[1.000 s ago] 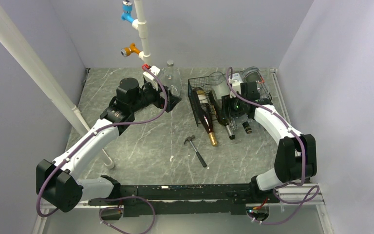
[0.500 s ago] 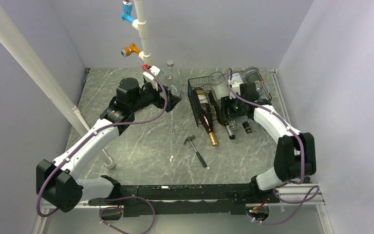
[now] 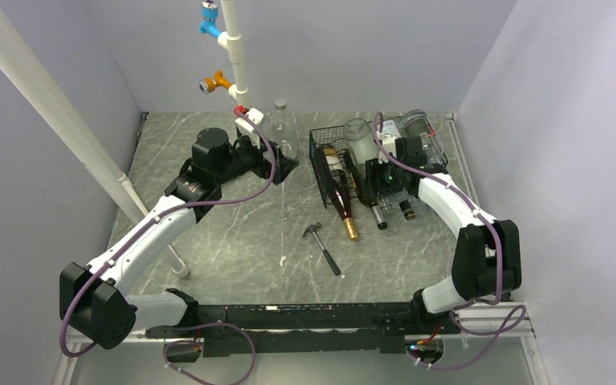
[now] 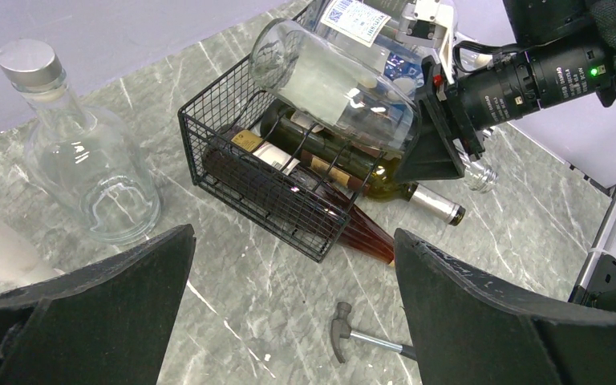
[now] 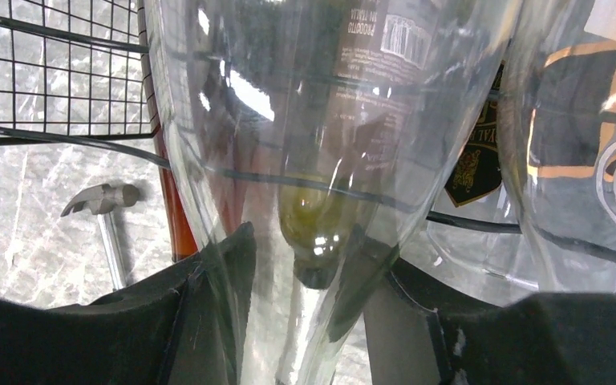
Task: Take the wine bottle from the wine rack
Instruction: Pick up the wine bottle from the wine rack.
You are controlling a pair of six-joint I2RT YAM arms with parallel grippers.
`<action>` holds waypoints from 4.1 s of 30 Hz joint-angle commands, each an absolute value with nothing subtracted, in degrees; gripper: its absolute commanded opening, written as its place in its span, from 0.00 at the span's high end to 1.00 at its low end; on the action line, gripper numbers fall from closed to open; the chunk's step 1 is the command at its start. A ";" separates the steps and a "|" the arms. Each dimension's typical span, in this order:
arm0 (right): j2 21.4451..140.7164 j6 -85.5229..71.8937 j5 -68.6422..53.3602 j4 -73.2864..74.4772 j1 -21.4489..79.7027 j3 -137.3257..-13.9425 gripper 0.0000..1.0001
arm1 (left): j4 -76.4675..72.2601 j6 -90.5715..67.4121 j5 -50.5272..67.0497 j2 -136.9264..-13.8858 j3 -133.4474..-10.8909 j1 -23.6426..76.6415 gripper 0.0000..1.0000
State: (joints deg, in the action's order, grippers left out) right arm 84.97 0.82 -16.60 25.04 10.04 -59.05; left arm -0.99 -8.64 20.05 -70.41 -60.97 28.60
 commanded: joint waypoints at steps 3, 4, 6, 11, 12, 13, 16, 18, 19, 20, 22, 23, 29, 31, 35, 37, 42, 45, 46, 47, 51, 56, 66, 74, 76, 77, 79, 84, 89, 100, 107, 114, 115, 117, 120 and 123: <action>80.24 0.09 -21.12 23.30 7.89 -59.99 0.99 | -1.76 -7.90 19.78 -70.05 -62.23 28.92 0.00; 79.99 -1.03 -21.73 23.41 7.57 -60.19 1.00 | -1.76 -7.91 19.73 -70.05 -62.12 28.92 0.00; 79.68 -1.75 -23.93 23.80 6.90 -60.73 1.00 | -1.80 -7.91 19.69 -70.13 -62.14 28.91 0.01; 79.36 -3.04 -28.99 23.99 5.25 -61.58 1.00 | -1.76 -7.84 19.64 -70.23 -62.14 28.92 0.00; 79.32 -3.54 -30.41 23.88 4.78 -61.73 1.00 | -1.76 -7.83 19.56 -70.16 -62.14 28.92 0.01; 79.28 -4.00 -31.72 23.76 4.16 -61.89 1.00 | -1.68 -7.76 19.52 -70.10 -62.15 28.92 0.00; 79.19 -5.21 -35.38 23.64 2.57 -62.58 1.00 | -1.67 -7.65 19.42 -69.96 -62.13 28.91 0.00; 78.90 -5.96 -36.83 23.57 1.59 -62.81 1.00 | -1.67 -7.69 19.42 -69.87 -62.16 28.87 0.01; 78.87 -6.45 -37.88 23.37 0.96 -62.96 1.00 | -1.74 -7.72 19.50 -69.87 -62.14 28.91 0.01; 78.84 -7.06 -39.07 23.18 0.37 -63.01 1.00 | -1.68 -7.73 19.51 -69.90 -62.17 28.92 0.00; 78.67 -8.35 -41.25 22.63 -1.34 -62.95 1.00 | -1.69 -7.73 19.47 -69.80 -62.16 28.91 0.01; 78.78 -8.76 -42.14 22.41 -1.94 -62.91 1.00 | -1.67 -7.66 19.51 -69.80 -62.16 28.92 0.01; 79.69 -11.02 -46.19 21.54 -4.44 -63.12 1.00 | -1.71 -7.69 19.51 -69.87 -62.13 28.91 0.00; 79.87 -11.71 -47.46 21.34 -5.17 -63.35 1.00 | -1.67 -7.66 19.51 -69.87 -62.14 28.92 0.00; 80.02 -13.86 -50.16 19.96 -6.49 -63.16 1.00 | -1.76 -7.73 19.58 -69.87 -62.14 28.91 0.00; 80.17 -15.45 -51.93 19.00 -7.40 -62.78 1.00 | -1.76 -7.76 19.68 -69.87 -62.14 28.92 0.01; 80.86 -19.41 -56.19 16.48 -9.74 -62.19 1.00 | -1.76 -7.69 19.54 -70.01 -62.14 28.99 0.00; 81.23 -20.70 -57.45 15.70 -10.47 -62.14 1.00 | -1.76 -7.63 19.59 -70.11 -62.09 28.96 0.00; 81.36 -21.11 -57.82 15.34 -10.60 -62.10 1.00 | -1.76 -7.64 19.60 -70.13 -62.09 29.00 0.01; 81.33 -21.67 -58.17 14.99 -10.82 -61.99 1.00 | -1.76 -7.65 19.56 -70.14 -62.09 28.96 0.01; 81.62 -23.86 -60.20 13.21 -11.65 -61.49 1.00 | -1.80 -7.65 19.60 -70.21 -62.05 29.00 0.00; 81.59 -26.47 -62.14 10.85 -12.36 -60.83 1.00 | -1.93 -7.65 19.99 -70.41 -61.96 29.00 0.01; 80.92 -29.63 -65.48 7.79 -13.45 -59.96 1.00 | -2.42 -7.32 20.97 -70.58 -61.79 29.09 0.00; 80.03 -31.58 -67.99 5.75 -13.45 -59.68 1.00 | -3.57 -6.58 22.96 -70.11 -61.18 29.16 0.01; 79.81 -32.48 -68.72 5.02 -13.45 -59.60 1.00 | -3.66 -6.14 23.20 -69.81 -61.09 29.23 0.00; 79.68 -32.73 -69.04 4.75 -13.38 -59.59 1.00 | -3.72 -5.89 23.13 -69.67 -61.01 29.26 0.00; 79.42 -33.50 -69.78 4.20 -13.23 -59.63 1.00 | -3.76 -5.48 22.79 -69.45 -60.91 29.27 0.01; 78.65 -33.97 -70.82 4.43 -12.09 -60.23 1.00 | -4.12 -4.23 23.12 -69.04 -60.46 29.27 0.01; 78.00 -34.25 -71.54 4.83 -10.47 -60.86 1.00 | -5.60 -2.92 24.51 -68.54 -59.41 29.27 0.00; 77.17 -34.25 -72.30 6.07 -7.33 -62.56 1.00 | -7.08 -1.14 27.02 -67.95 -58.36 29.62 0.00; 77.01 -31.81 -72.63 9.31 -3.99 -65.35 1.00 | -9.24 2.98 28.25 -66.33 -56.15 29.79 0.01; 77.39 -30.17 -73.95 11.33 -0.33 -66.58 1.00 | -16.55 10.96 31.67 -60.96 -49.66 30.28 0.00; 77.48 -30.08 -74.07 11.28 1.26 -66.62 1.00 | -18.01 12.38 32.10 -60.12 -48.44 30.54 0.00; 77.71 -29.78 -74.40 11.54 2.63 -66.82 1.00 | -19.38 16.14 32.67 -58.50 -46.45 31.37 0.01; 78.13 -29.33 -74.93 12.23 4.70 -67.33 1.00 | -19.46 22.89 31.73 -56.84 -44.13 33.41 0.00; 78.51 -27.94 -75.14 13.84 7.18 -67.70 1.00 | -19.63 28.83 28.44 -55.63 -41.98 36.37 0.00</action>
